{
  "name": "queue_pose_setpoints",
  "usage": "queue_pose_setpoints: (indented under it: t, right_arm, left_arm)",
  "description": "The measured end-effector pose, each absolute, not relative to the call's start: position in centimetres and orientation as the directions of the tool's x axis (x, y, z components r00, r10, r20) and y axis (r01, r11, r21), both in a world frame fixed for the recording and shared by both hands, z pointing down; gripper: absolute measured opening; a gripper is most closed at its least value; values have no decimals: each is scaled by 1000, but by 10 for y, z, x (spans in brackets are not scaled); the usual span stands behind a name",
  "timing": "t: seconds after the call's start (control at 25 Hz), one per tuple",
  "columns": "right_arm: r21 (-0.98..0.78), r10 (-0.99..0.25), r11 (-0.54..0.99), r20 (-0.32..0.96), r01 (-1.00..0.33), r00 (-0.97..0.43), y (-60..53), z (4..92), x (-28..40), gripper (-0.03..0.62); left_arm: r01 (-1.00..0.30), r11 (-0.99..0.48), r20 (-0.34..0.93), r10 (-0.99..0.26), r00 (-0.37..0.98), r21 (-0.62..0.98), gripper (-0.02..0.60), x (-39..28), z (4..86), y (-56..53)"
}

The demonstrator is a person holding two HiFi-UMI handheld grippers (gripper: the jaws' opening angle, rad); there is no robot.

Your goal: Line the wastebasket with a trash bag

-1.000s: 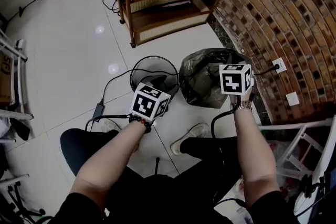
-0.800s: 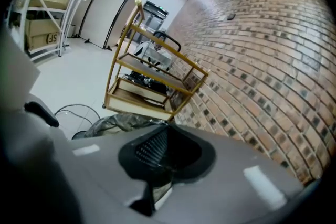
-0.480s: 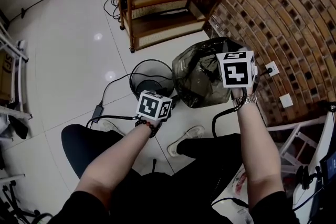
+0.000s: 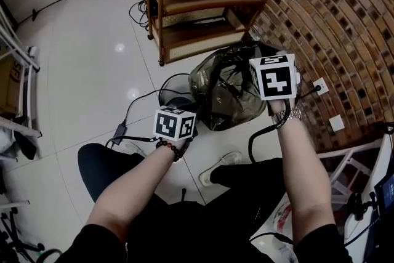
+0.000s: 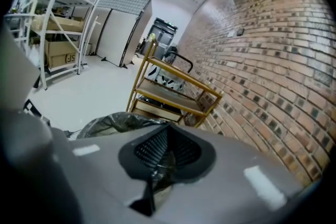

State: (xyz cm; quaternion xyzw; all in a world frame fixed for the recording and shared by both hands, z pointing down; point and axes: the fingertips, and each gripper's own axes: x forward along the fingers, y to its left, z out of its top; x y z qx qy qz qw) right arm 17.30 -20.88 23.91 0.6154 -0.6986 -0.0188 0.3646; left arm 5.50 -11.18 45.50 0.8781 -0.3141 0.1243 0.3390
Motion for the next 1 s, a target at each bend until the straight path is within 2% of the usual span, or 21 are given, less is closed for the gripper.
queue_pose_setpoints:
  t: [0.08, 0.56, 1.0]
  right_arm:
    - [467, -871, 251, 490, -848, 12, -209, 241, 168, 11]
    - [303, -812, 312, 577, -901, -88, -202, 300, 140, 11]
    - [120, -717, 308, 681, -944, -148, -185, 377, 138, 11]
  left_arm:
    - [-647, -572, 427, -486, 763, 504, 2, 38, 445, -114]
    - [-766, -524, 510, -575, 640, 372, 2, -77, 408, -136]
    - [-814, -509, 600, -570, 562, 279, 2, -111, 414, -146]
